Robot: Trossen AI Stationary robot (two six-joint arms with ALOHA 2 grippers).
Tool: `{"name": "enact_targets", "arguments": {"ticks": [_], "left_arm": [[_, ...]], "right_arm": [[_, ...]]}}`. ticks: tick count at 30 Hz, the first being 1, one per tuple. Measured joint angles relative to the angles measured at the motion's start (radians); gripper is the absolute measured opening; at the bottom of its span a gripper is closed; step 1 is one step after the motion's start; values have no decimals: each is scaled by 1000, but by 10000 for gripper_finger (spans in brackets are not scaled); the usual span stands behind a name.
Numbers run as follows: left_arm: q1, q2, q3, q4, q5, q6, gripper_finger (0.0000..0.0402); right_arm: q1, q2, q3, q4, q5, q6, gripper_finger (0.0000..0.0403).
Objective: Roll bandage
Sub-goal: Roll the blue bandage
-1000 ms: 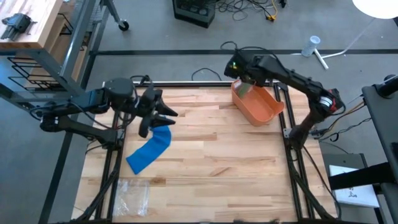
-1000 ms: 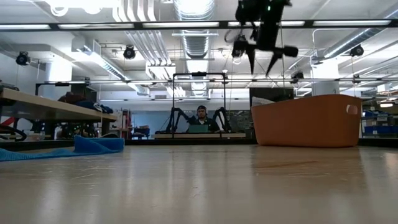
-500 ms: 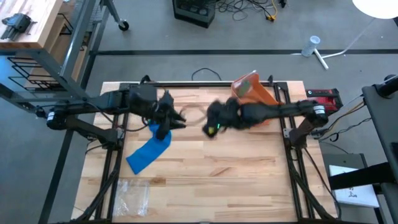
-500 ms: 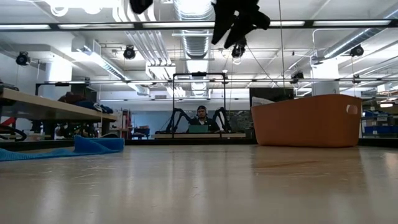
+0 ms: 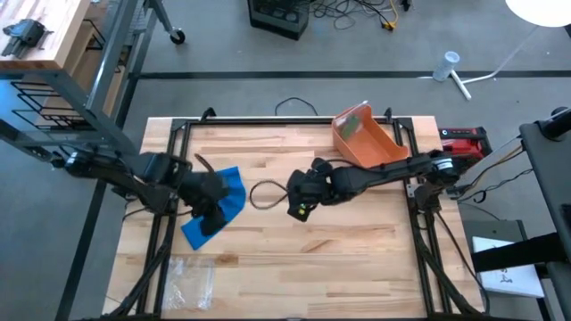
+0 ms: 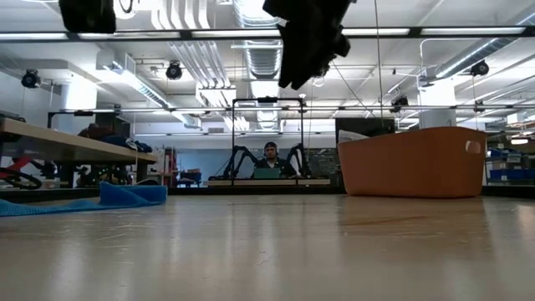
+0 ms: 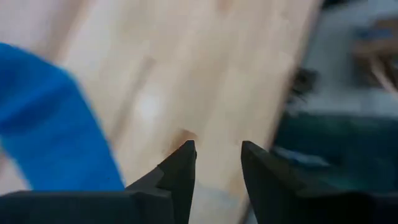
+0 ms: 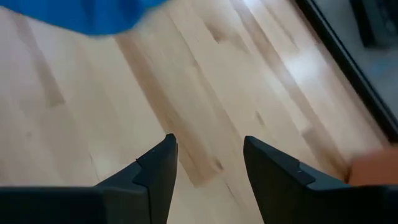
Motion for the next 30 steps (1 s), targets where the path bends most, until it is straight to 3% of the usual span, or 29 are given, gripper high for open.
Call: {"name": "enact_targets", "arguments": {"ticks": [4,7,13,20,24,30], "left_arm": [[-62,-24,-50,11,-234,-87,117],[-88,-77,-105,99,-331,-63,116],[-84,-261,-341,292,-347,-63,116],[-23,-459,-605,334,-473,-415,115],[1,-506,-672,356,-495,-433,116],[41,-509,-685,274,-635,-526,115]], "right_arm": [[16,1,19,53,-59,-31,172],[50,-10,72,47,-100,26,172],[166,-13,189,81,-84,263,165],[249,-11,244,113,-17,535,155],[252,-10,284,119,27,555,149],[206,-10,320,116,7,515,136]]}}
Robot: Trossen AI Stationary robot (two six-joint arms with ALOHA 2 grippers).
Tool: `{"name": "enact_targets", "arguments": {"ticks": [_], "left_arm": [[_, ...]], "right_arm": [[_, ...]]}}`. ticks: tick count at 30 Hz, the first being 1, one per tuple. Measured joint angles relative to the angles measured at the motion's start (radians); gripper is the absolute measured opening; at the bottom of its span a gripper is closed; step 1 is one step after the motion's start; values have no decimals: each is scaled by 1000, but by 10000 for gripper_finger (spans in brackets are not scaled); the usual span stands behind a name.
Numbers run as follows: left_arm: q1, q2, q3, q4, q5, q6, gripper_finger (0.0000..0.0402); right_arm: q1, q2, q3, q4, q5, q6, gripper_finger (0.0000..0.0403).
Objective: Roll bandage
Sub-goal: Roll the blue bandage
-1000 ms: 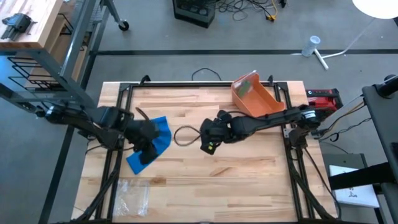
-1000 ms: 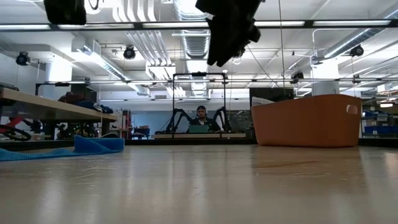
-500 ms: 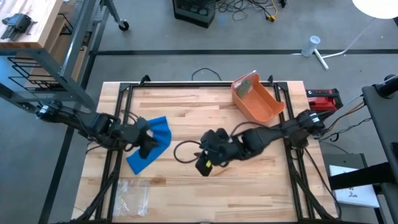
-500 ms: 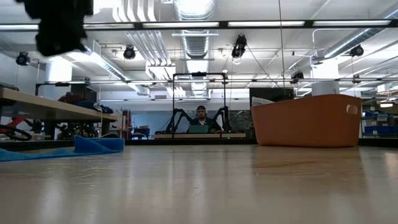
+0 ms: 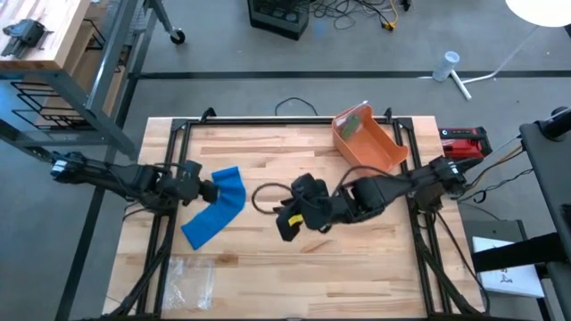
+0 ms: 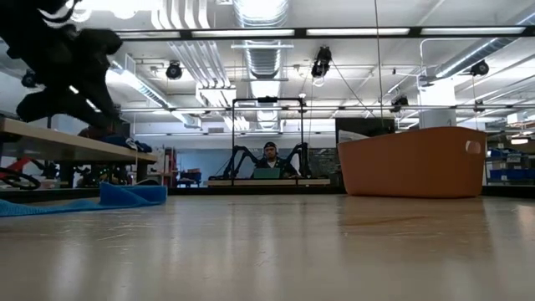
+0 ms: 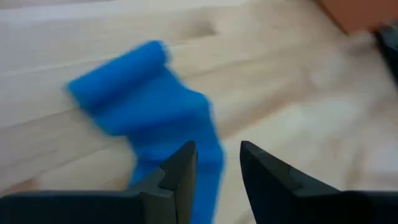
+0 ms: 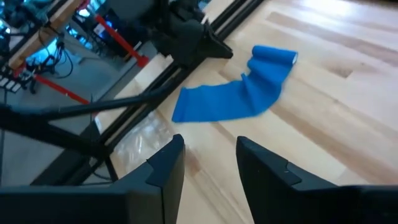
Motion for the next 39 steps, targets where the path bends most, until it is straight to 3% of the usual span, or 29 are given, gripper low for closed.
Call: {"name": "enact_targets", "arguments": {"ticks": [6,13,20,30,34,39], "left_arm": [[227,12,-15,-115,177,-36,115],[566,51,-78,-36,416,82,132],[799,163,-82,74,432,200,166],[896,348,-87,165,532,234,183],[896,395,-92,290,603,251,172],[901,455,-95,317,614,262,158]], "right_arm": [[-34,0,17,-2,-9,-101,121],[-132,-2,31,-8,-28,-359,104],[-232,-15,132,-139,-130,-620,94],[-295,-17,317,-397,-138,-787,79],[-302,-18,329,-418,-139,-790,72],[-304,-17,328,-416,-139,-789,65]]}}
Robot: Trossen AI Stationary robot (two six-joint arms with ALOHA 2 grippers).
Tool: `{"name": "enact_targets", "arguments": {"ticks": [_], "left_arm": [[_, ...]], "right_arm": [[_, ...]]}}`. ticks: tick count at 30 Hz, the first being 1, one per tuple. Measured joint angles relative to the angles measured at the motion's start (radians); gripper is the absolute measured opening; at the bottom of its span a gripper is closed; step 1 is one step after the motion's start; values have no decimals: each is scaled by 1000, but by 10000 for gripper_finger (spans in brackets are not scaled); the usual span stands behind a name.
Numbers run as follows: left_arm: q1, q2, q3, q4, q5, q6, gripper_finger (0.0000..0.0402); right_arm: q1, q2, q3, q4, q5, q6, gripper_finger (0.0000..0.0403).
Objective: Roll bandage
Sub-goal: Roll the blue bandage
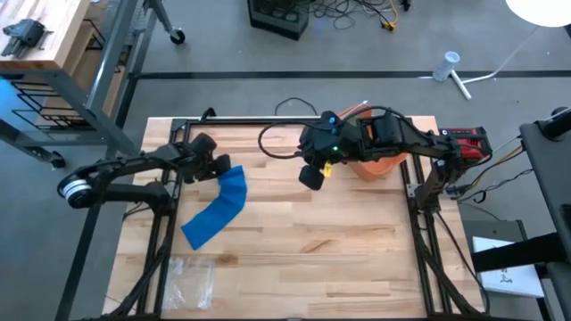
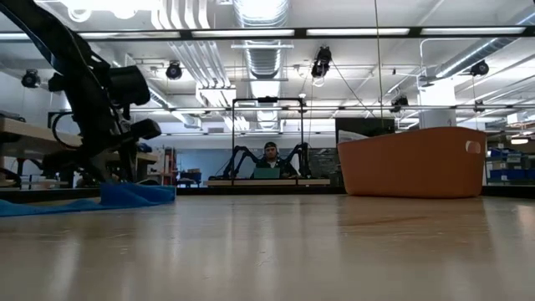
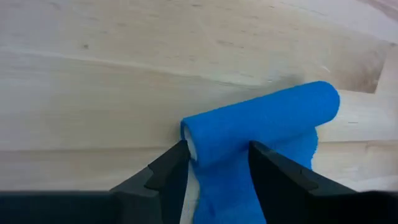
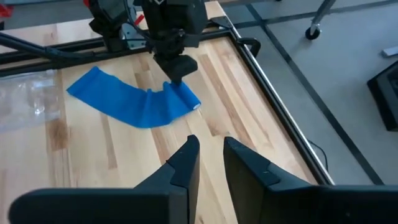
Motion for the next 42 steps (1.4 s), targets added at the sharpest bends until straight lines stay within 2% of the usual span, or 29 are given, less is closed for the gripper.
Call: {"name": "enact_targets", "arguments": {"ticks": [5,10,17,25,32,36,42], "left_arm": [[0,35,0,105,57,30,156],[0,72,0,211,60,67,157],[0,183,0,323,100,141,155],[0,271,0,509,146,148,154],[0,321,0,639,163,163,149],[0,358,0,722,193,174,121],[0,418,9,761,240,174,49]], "right_arm": [[-2,0,-2,4,0,8,58],[-20,0,-2,9,0,47,52],[-28,0,-3,12,0,134,62],[-28,3,-3,34,0,186,70],[-28,3,-3,35,0,213,54],[-28,3,-3,39,0,225,48],[-28,3,-3,65,0,239,58]]}}
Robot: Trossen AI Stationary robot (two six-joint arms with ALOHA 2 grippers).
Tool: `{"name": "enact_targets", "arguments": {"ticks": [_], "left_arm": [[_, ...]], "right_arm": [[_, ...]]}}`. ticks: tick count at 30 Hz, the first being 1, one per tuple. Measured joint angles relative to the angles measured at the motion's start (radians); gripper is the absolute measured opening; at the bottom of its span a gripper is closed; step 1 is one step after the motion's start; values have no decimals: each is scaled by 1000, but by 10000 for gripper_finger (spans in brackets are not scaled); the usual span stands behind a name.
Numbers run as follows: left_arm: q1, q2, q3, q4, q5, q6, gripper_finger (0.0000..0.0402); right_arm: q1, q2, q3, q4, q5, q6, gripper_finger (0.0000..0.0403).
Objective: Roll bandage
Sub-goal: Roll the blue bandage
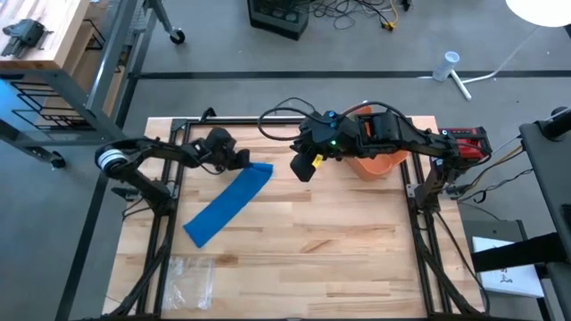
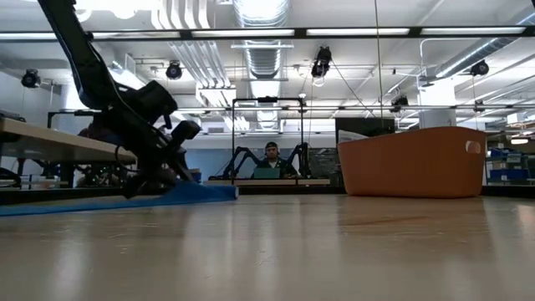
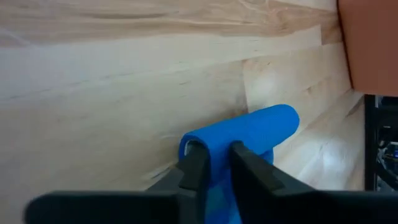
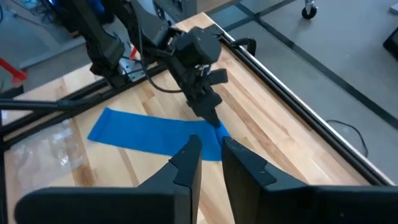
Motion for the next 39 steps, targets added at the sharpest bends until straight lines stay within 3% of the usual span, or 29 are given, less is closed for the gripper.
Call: {"name": "enact_targets", "arguments": {"ticks": [4,15,22,30,35,39], "left_arm": [[0,12,21,-2,14,0,8],[5,-133,213,0,81,76,4],[5,-264,422,-67,104,218,2],[5,-339,705,-300,105,403,2],[5,-348,848,-365,107,423,2],[-1,-357,930,-371,125,419,2]], "right_arm": [[0,0,0,5,0,1,65],[0,-17,75,7,0,-79,79],[-21,-39,76,18,0,-124,78],[-29,-55,78,51,-32,-177,88],[-48,-55,78,67,-53,-220,94],[-71,-48,78,183,-52,-276,101]]}}
